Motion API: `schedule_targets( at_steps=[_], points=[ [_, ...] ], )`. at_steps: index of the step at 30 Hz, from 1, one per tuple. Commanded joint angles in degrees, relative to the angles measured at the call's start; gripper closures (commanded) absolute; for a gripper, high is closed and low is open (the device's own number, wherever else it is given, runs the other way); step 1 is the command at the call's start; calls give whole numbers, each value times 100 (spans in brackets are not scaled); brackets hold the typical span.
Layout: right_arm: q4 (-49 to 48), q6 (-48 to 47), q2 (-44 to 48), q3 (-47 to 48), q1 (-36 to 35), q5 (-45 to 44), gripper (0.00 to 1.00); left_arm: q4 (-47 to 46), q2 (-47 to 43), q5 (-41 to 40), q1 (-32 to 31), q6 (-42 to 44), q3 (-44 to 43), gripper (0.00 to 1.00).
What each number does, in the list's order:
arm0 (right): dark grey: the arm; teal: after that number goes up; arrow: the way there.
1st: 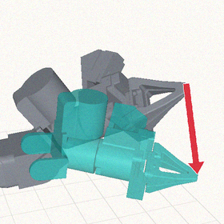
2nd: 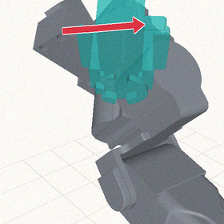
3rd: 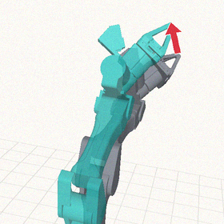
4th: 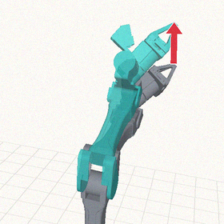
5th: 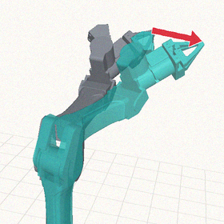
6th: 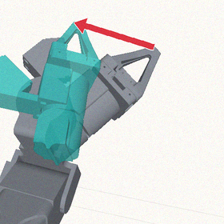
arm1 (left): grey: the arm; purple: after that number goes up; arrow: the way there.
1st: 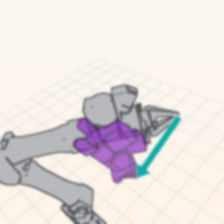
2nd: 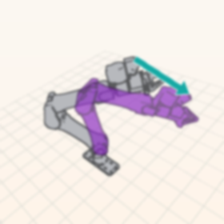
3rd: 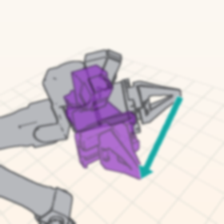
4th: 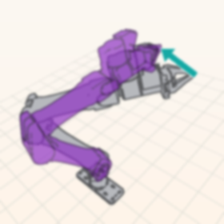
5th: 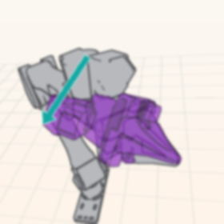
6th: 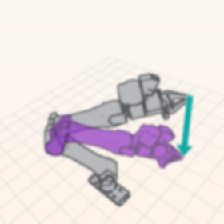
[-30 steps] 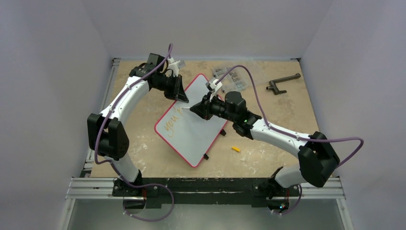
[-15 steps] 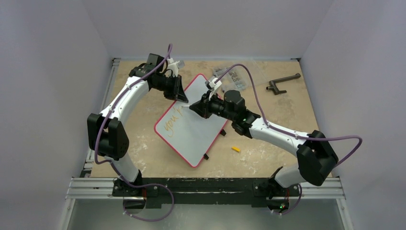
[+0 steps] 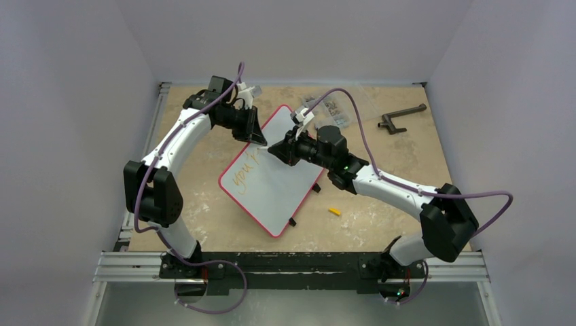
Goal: Write a sentence on the whiteboard
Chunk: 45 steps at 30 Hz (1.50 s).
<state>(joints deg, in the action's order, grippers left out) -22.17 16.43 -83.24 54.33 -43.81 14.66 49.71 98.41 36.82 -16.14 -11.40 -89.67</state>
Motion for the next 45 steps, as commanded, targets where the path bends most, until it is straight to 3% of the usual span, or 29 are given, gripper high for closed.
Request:
schedule_targets(
  at_steps=[1,20,45],
  points=[
    [43,-103,-96,141,14,150,100,92,-156,-952,-3,370,55,100],
    [12,-104,-116,-159,5,582,100,91,-164,-963,-2,366,56,100],
    [312,-262,123,-535,13,-40,100,98,-165,-967,-3,366,64,100]
  ],
)
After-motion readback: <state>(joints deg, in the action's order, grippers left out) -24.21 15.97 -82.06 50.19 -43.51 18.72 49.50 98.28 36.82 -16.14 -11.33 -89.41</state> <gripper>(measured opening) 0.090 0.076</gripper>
